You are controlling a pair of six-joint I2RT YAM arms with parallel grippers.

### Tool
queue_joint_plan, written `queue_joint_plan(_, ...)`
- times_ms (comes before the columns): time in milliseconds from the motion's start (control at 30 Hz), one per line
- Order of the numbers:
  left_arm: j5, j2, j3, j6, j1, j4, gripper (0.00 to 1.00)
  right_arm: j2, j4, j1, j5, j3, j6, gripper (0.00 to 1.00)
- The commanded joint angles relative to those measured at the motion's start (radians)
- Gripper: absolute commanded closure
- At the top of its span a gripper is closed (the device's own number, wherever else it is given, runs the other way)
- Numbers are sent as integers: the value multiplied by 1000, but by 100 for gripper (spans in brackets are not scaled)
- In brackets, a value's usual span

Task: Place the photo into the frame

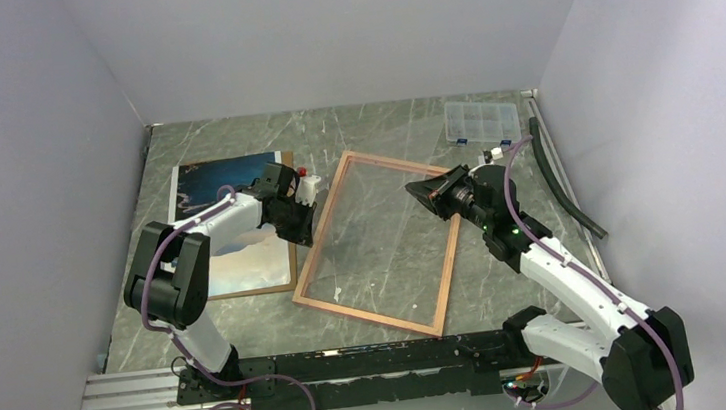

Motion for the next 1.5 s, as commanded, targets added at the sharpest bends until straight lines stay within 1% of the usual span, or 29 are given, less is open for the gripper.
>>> queue_joint_plan(0,-32,0,-33,8,-4,-51,97,-8,89,1,-27,-17,-15,100)
queue_joint_plan(367,-32,-2,-30,16,-3,-55,97,-53,55,-11,-31,-83,-70,100)
queue_joint_plan(500,-33,-4,-29,17,-3,-58,97,-61,18,-27,-31,-73,-141,100)
queue_joint_plan(667,-34,-6,-31,19,-3,-58,97,-39,-5,-47,-93,-35,-249,100)
queue_joint_plan(767,-35,-2,-29,18,-3,-57,97,-13,-24,-50,-109,-9,-284,100)
queue_joint_plan(967,-34,-1,-25,16,-2,-60,97,12,-17,-58,-123,-9,-286,100)
queue_joint_plan(1267,-36,-6,-30,20,-3,-63,97,-57,-27,-79,-116,-60,-297,100)
queue_joint_plan(1333,-36,-6,-30,18,-4,-61,97,-59,-52,-84,-120,-65,-304,100)
queue_joint_plan(1467,-33,-9,-30,19,-3,-63,97,-37,-37,-94,-144,-69,-312,100)
